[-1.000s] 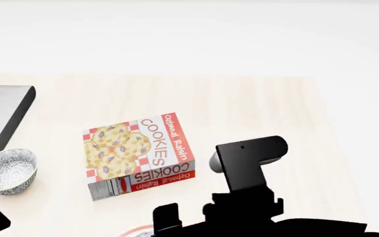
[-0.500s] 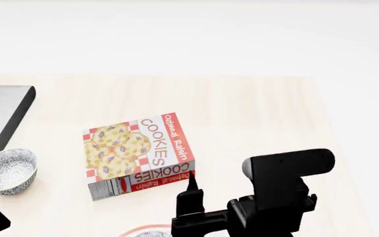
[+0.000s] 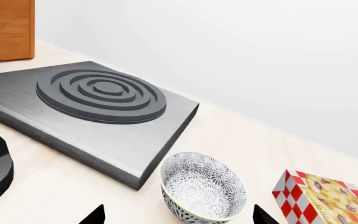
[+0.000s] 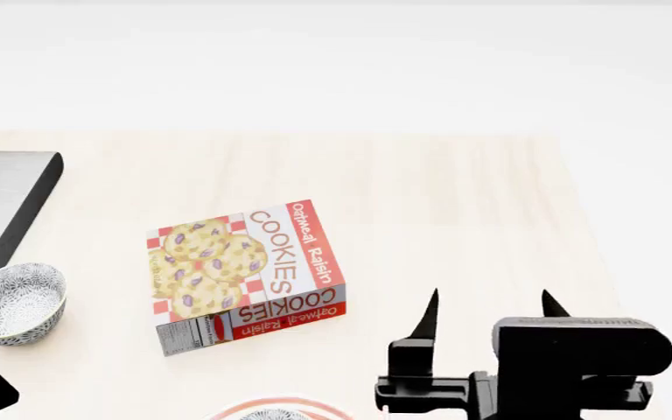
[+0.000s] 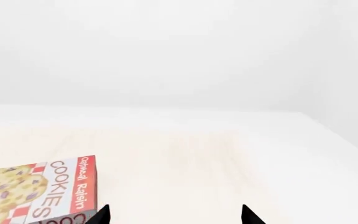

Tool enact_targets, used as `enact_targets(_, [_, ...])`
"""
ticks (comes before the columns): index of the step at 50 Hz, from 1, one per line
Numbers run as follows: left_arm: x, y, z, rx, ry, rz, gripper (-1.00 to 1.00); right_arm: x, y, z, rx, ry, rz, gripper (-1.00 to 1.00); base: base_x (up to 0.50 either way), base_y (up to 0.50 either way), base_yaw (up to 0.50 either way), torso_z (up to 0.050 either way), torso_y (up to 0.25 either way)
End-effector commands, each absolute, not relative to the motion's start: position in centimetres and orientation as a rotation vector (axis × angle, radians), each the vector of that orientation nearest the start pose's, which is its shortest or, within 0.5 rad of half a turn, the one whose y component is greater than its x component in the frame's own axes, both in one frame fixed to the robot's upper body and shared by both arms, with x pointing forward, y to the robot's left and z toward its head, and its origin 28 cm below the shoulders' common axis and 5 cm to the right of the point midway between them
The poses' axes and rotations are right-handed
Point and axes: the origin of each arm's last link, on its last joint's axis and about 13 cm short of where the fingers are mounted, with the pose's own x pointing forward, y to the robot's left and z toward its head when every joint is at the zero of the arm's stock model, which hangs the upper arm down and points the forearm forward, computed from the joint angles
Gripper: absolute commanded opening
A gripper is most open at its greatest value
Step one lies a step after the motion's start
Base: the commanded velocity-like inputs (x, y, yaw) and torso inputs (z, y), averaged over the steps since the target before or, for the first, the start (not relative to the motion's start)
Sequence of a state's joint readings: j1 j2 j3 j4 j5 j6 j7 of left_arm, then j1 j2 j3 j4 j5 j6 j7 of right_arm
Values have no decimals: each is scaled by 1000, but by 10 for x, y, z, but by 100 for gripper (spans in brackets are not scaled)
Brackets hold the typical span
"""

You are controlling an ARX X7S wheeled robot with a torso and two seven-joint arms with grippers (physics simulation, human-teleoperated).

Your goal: Pick the akita bowl next to the plate and place it on the plate.

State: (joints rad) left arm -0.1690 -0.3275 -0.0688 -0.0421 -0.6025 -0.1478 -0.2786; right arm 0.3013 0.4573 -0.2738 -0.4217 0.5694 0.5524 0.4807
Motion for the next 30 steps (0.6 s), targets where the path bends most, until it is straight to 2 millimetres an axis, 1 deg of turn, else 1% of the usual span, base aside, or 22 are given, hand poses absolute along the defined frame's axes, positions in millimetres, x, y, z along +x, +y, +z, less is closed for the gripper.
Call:
enact_targets(1, [247,292,53,-285,24,313,100,236,-121,111,-105,-40,-133,100,0,0,0,0,0])
enact_targets(8, [248,292,53,-279,20,308,100,236,-124,105,-149,-40,-177,100,0,0,0,0,0])
enact_targets(10, [248,292,52,-278,22,313,100,235,-124,100,-167,-37,-187,100,0,0,0,0,0])
enact_targets(13, [247,291,53,-275,21,310,100,234,-126,100,-164,-44,-200,100,0,0,0,0,0])
enact_targets(15, [247,291,52,-273,19,310,100,236,-128,98,-196,-21,-246,100,0,0,0,0,0])
enact_targets(19, [247,291,52,-272,20,312,100,237,-131,96,-196,-63,-286,100,0,0,0,0,0])
enact_targets(30, [247,291,53,-262,13,309,100,234,-133,103,-214,-118,-322,100,0,0,0,0,0])
